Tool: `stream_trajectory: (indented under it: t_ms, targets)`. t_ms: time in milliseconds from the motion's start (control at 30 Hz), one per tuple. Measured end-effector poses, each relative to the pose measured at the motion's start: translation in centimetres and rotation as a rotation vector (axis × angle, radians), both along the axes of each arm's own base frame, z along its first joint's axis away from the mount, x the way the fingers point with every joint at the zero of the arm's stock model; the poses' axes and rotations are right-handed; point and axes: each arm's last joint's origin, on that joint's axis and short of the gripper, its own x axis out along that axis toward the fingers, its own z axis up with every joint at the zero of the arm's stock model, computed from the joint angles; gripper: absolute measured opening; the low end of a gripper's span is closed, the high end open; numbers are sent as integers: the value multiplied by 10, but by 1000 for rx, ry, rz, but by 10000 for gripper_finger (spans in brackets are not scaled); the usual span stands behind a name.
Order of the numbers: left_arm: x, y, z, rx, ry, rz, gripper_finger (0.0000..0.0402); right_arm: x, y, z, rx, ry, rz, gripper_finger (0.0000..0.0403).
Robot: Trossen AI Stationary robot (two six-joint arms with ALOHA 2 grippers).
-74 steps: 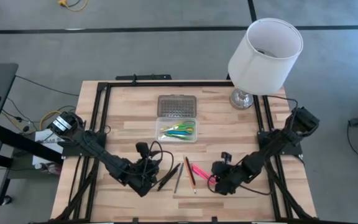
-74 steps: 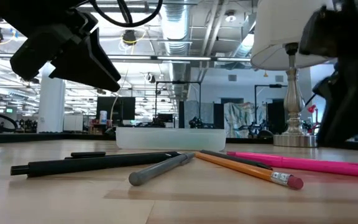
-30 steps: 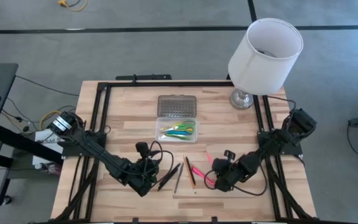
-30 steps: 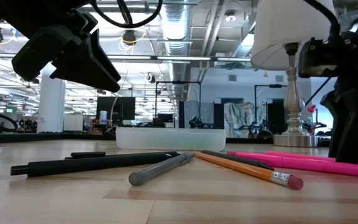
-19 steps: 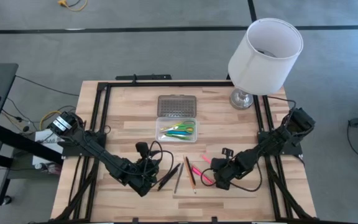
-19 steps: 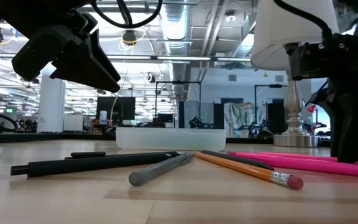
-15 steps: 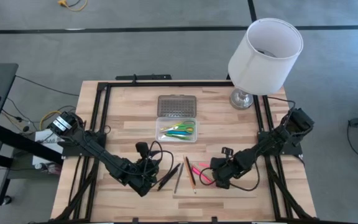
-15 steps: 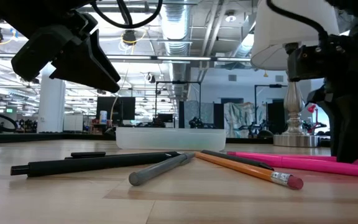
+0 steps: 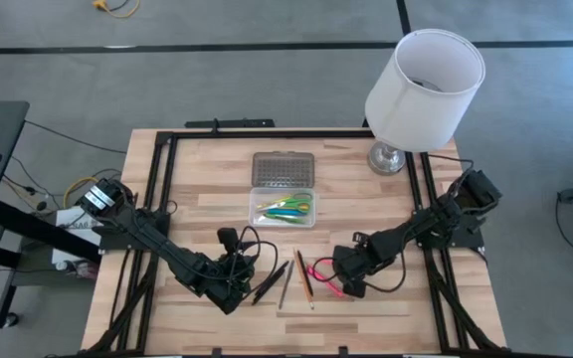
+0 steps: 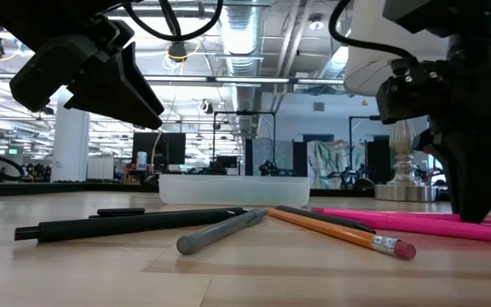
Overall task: Pick & place school supplies into a supply box
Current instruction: Put the pink pencil into the black supply box
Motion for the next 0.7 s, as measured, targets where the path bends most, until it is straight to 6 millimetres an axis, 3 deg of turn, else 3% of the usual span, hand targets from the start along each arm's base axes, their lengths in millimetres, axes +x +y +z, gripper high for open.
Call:
stream_trajectory:
  t_ms: [267, 700]
  targets:
    - [0, 0, 0, 1, 2, -1, 192, 0, -1, 0, -7, 2, 20, 7]
    - [-1, 0, 0, 0, 5, -2, 192, -2, 2, 7, -98, 37, 64, 3]
